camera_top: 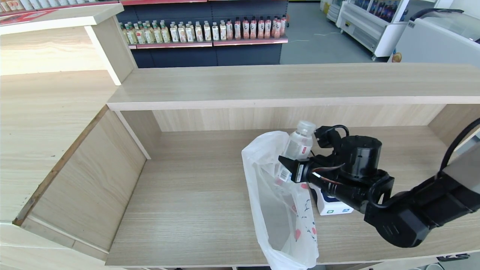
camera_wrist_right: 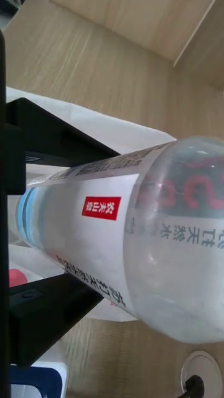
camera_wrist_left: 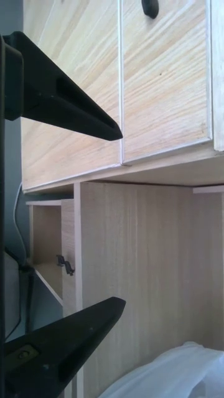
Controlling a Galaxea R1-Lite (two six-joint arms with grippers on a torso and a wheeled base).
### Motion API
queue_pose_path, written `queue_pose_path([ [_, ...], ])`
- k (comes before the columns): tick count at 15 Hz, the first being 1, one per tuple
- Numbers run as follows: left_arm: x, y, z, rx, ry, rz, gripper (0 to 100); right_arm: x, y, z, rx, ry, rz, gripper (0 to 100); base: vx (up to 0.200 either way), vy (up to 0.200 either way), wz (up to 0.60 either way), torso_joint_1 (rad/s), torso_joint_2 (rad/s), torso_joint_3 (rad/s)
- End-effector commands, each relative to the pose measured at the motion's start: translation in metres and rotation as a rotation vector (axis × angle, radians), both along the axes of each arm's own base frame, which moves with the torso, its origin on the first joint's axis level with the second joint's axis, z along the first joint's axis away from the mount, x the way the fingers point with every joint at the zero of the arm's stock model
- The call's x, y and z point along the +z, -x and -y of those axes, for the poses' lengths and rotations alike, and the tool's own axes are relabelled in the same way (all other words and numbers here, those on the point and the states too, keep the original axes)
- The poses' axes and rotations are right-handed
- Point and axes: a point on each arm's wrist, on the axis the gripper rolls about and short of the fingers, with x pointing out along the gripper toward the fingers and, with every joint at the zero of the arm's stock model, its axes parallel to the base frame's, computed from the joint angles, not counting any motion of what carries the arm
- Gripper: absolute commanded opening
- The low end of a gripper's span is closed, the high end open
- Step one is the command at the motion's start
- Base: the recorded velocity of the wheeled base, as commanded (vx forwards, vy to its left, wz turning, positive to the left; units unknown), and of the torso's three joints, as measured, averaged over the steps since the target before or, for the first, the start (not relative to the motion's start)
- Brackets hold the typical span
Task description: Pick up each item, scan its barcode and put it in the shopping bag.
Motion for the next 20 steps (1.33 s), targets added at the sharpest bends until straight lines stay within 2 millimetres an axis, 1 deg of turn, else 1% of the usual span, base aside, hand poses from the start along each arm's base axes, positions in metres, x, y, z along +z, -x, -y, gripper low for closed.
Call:
queue_pose_path([
  [1, 0.000, 0.000, 0.000, 0.000, 0.000, 0.000, 100, -0.033, -0.013, -0.008, -0.013, 0.059, -0.042, 0, 0.000, 0.000, 0.00, 0.000, 0.00, 0.000],
  [3, 0.000, 0.000, 0.000, 0.000, 0.000, 0.000, 100, -0.046, -0.020, -0.012, -0.019, 0.104, -0.002, 0, 0.000, 0.000, 0.00, 0.000, 0.00, 0.000],
  [5, 0.000, 0.000, 0.000, 0.000, 0.000, 0.000, 100, -0.055, -0.023, -0.014, -0.012, 0.142, 0.021, 0, 0.000, 0.000, 0.00, 0.000, 0.00, 0.000],
  [6, 0.000, 0.000, 0.000, 0.000, -0.002, 0.000, 100, -0.066, -0.027, -0.014, -0.009, 0.207, 0.062, 0, 0.000, 0.000, 0.00, 0.000, 0.00, 0.000],
  [7, 0.000, 0.000, 0.000, 0.000, 0.000, 0.000, 100, -0.069, -0.029, -0.014, -0.009, 0.224, 0.087, 0, 0.000, 0.000, 0.00, 0.000, 0.00, 0.000],
  [9, 0.000, 0.000, 0.000, 0.000, -0.002, 0.000, 100, -0.084, -0.042, -0.010, -0.025, 0.307, 0.213, 0, 0.000, 0.000, 0.00, 0.000, 0.00, 0.000],
  [11, 0.000, 0.000, 0.000, 0.000, -0.002, 0.000, 100, -0.087, -0.041, -0.011, -0.023, 0.311, 0.229, 0, 0.000, 0.000, 0.00, 0.000, 0.00, 0.000],
  [12, 0.000, 0.000, 0.000, 0.000, -0.002, 0.000, 100, -0.088, -0.041, -0.011, -0.023, 0.312, 0.226, 100, 0.000, 0.000, 0.00, 0.000, 0.00, 0.000],
  [14, 0.000, 0.000, 0.000, 0.002, -0.002, 0.000, 100, -0.088, -0.040, -0.011, -0.020, 0.310, 0.226, 100, 0.000, 0.000, 0.00, 0.000, 0.00, 0.000],
  [16, 0.000, 0.000, 0.000, 0.002, -0.003, 0.000, 100, -0.078, -0.040, -0.011, -0.023, 0.286, 0.243, 100, 0.000, 0.000, 0.00, 0.000, 0.00, 0.000],
  [19, 0.000, 0.000, 0.000, 0.002, -0.003, 0.000, 100, -0.037, -0.034, -0.008, -0.037, 0.157, 0.254, 100, 0.000, 0.000, 0.00, 0.000, 0.00, 0.000],
  [20, 0.000, 0.000, 0.000, 0.002, -0.003, 0.000, 100, -0.016, -0.029, -0.005, -0.038, 0.114, 0.249, 100, 0.000, 0.000, 0.00, 0.000, 0.00, 0.000],
])
